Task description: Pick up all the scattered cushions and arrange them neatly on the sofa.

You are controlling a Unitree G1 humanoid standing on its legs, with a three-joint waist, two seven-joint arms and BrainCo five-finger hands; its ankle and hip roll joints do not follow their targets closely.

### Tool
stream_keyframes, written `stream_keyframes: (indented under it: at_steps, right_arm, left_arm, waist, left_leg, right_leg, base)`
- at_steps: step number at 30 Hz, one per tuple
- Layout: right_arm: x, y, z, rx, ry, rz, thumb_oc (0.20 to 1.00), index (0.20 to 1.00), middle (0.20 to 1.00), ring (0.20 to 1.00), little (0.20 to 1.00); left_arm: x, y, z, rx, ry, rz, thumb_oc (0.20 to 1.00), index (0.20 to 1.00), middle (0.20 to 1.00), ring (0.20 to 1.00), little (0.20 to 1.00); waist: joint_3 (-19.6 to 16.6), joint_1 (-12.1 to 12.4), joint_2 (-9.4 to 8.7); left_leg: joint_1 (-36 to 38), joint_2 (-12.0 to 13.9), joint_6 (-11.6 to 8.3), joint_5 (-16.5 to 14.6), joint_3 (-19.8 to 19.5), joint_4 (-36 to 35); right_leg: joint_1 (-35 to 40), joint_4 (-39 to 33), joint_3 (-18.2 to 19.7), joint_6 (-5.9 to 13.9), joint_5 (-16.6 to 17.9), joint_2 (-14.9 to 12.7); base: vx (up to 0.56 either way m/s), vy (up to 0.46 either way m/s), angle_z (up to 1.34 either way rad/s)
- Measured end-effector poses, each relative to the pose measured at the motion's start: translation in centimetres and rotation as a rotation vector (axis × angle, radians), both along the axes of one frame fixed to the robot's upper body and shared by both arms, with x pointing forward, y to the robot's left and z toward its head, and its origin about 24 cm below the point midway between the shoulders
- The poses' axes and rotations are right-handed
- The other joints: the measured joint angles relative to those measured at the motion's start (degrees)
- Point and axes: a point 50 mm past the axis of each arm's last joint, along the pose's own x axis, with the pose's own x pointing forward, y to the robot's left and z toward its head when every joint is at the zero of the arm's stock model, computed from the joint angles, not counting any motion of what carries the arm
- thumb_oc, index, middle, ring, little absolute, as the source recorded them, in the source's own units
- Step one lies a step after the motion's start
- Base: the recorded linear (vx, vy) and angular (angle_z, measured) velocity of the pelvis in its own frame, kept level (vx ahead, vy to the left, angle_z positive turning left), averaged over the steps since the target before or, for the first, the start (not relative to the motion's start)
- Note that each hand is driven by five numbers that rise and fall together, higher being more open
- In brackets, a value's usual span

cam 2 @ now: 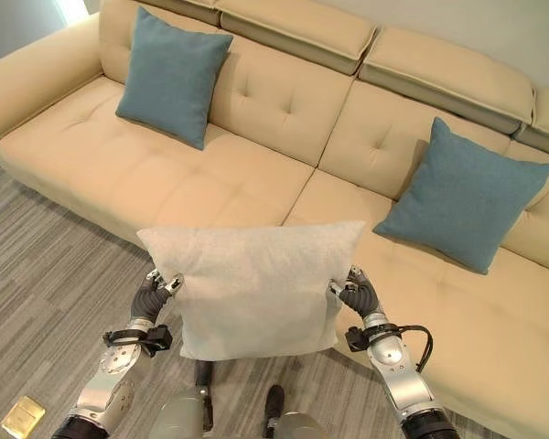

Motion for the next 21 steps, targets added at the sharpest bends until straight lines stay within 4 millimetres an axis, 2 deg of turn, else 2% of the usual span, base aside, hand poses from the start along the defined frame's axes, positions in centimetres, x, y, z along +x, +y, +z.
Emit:
stream_keyframes:
  at_steps: [1,3,4,5,7,10,12,14,16,17,18,19,21]
  right_arm:
    - [-0.1,0.2,0.1,0.007,-0.006,0.001,0.200,0.200,0.200,0.200,0.200]
    - [0.2,0.4,0.4,0.010,-0.020,0.006,0.200,0.200,0.200,0.200,0.200]
    - [0.7,0.9,0.7,0.016,-0.031,0.016,0.200,0.200,0.200,0.200,0.200]
    - [0.6,1.1,0.7,0.016,-0.027,0.028,0.200,0.200,0.200,0.200,0.200]
    - [0.5,1.6,0.5,0.016,-0.021,0.047,0.200,0.200,0.200,0.200,0.200]
    - [0.8,2.1,1.1,0.017,-0.046,0.077,0.200,0.200,0.200,0.200,0.200]
    - [1.0,2.2,1.3,0.017,-0.050,0.087,0.200,0.200,0.200,0.200,0.200]
    - [0.9,2.1,1.2,0.017,-0.046,0.083,0.200,0.200,0.200,0.200,0.200]
    - [0.7,1.9,0.7,0.013,-0.026,0.076,0.200,0.200,0.200,0.200,0.200]
    - [0.6,1.8,0.6,0.013,-0.019,0.071,0.200,0.200,0.200,0.200,0.200]
    - [0.5,1.6,0.3,0.011,-0.007,0.062,0.200,0.200,0.200,0.200,0.200]
    - [0.3,1.3,-0.1,0.007,0.008,0.051,0.200,0.200,0.200,0.200,0.200]
    - [0.1,0.7,-0.3,0.001,0.021,0.031,0.200,0.200,0.200,0.200,0.200]
  left_arm:
    - [0.0,0.0,0.0,-0.001,-0.002,0.002,0.200,0.200,0.200,0.200,0.200]
    - [0.4,0.2,0.5,0.003,-0.020,0.007,0.200,0.200,0.200,0.200,0.200]
    - [0.5,0.6,0.6,0.011,-0.025,0.017,0.200,0.200,0.200,0.200,0.200]
    - [0.6,0.8,0.8,0.021,-0.027,0.017,0.200,0.200,0.200,0.200,0.200]
    - [0.6,1.4,1.0,0.036,-0.035,0.029,0.200,0.200,0.200,0.200,0.200]
    - [0.7,2.2,1.5,0.039,-0.061,0.065,0.200,0.200,0.200,0.200,0.200]
    - [0.6,2.4,1.5,0.038,-0.063,0.074,0.200,0.200,0.200,0.200,0.200]
    - [0.7,2.5,1.5,0.046,-0.063,0.071,0.200,0.200,0.200,0.200,0.200]
    - [0.4,2.2,1.1,0.037,-0.047,0.066,0.200,0.200,0.200,0.200,0.200]
    - [0.3,2.2,1.0,0.036,-0.043,0.066,0.200,0.200,0.200,0.200,0.200]
    - [0.1,2.0,0.7,0.029,-0.032,0.064,0.200,0.200,0.200,0.200,0.200]
    - [-0.2,1.6,0.3,0.020,-0.015,0.057,0.200,0.200,0.200,0.200,0.200]
    - [-0.4,1.0,0.0,0.012,-0.002,0.033,0.200,0.200,0.200,0.200,0.200]
  waist:
    - [-0.13,-0.75,-0.18]
    - [-0.17,-0.97,-0.06]
    - [0.23,-0.25,0.58]
    - [0.35,-0.52,0.74]
    - [0.21,-0.90,0.69]
    - [0.05,-0.06,0.75]
    - [-0.28,-0.33,0.94]
    - [-0.60,-0.52,0.51]
    - [-1.48,-2.08,-0.39]
    - [-2.19,-2.36,-1.15]
    - [-2.41,-3.01,-1.45]
    - [-2.81,-3.20,-0.79]
    - [-3.16,-3.11,-0.69]
  left_leg:
    - [1.51,-1.80,0.88,0.36,0.57,-1.16]
    - [2.65,-3.74,3.00,-0.57,2.01,-1.63]
    - [4.00,-3.82,3.60,-0.83,3.16,-1.89]
    - [5.70,-4.47,4.29,-1.43,3.00,-2.14]
    - [8.74,-4.91,4.69,-2.82,3.32,-3.07]
    - [11.06,-5.17,4.78,-3.14,4.72,-5.30]
    - [11.88,-5.05,3.71,-4.46,5.43,-6.85]
    - [12.12,-5.41,4.19,-4.14,6.08,-6.83]
    - [13.49,-6.04,3.60,-5.65,6.11,-6.79]
    - [14.00,-6.40,2.94,-6.30,5.97,-6.76]
    - [15.49,-6.17,2.03,-7.03,5.32,-6.56]
    - [16.22,-5.14,0.99,-7.69,4.91,-5.89]
    - [15.10,-3.40,-2.10,-9.57,4.44,1.09]
  right_leg:
    - [-1.02,3.62,0.46,1.71,-1.57,-1.86]
    - [-3.65,9.62,1.06,3.56,-2.33,-4.21]
    - [-9.16,20.73,2.43,4.41,-2.78,-5.05]
    - [-12.22,28.62,3.23,5.15,-3.83,-5.81]
    - [-13.77,31.67,3.27,5.10,-4.45,-5.83]
    - [-16.35,27.88,1.92,4.87,-4.56,-4.59]
    - [-19.06,22.94,0.36,4.82,-4.43,-2.43]
    - [-19.81,17.17,-0.67,4.31,-1.49,-1.60]
    - [-19.42,10.83,-5.34,4.22,2.87,-1.96]
    - [-18.59,8.09,-5.84,3.75,5.22,-1.95]
    - [-16.32,6.20,-5.93,1.42,8.79,-1.24]
    - [-14.33,4.30,-6.00,-0.27,8.97,0.09]
    - [-9.97,0.13,-5.17,-1.52,8.70,2.02]
  base:
    - [0.17,0.227,-0.17]
    - [0.19,0.216,-0.27]
    - [0.16,0.131,-0.37]
    - [0.17,0.121,-0.15]
    - [0.15,0.084,0.07]
    - [0.18,0.038,-0.18]
    - [0.19,-0.011,-0.27]
    - [0.18,-0.031,-0.20]
    - [0.17,-0.053,0.00]
    - [0.25,-0.081,0.06]
    - [0.24,-0.084,0.08]
    - [0.24,-0.145,0.11]
    - [0.16,-0.136,0.03]
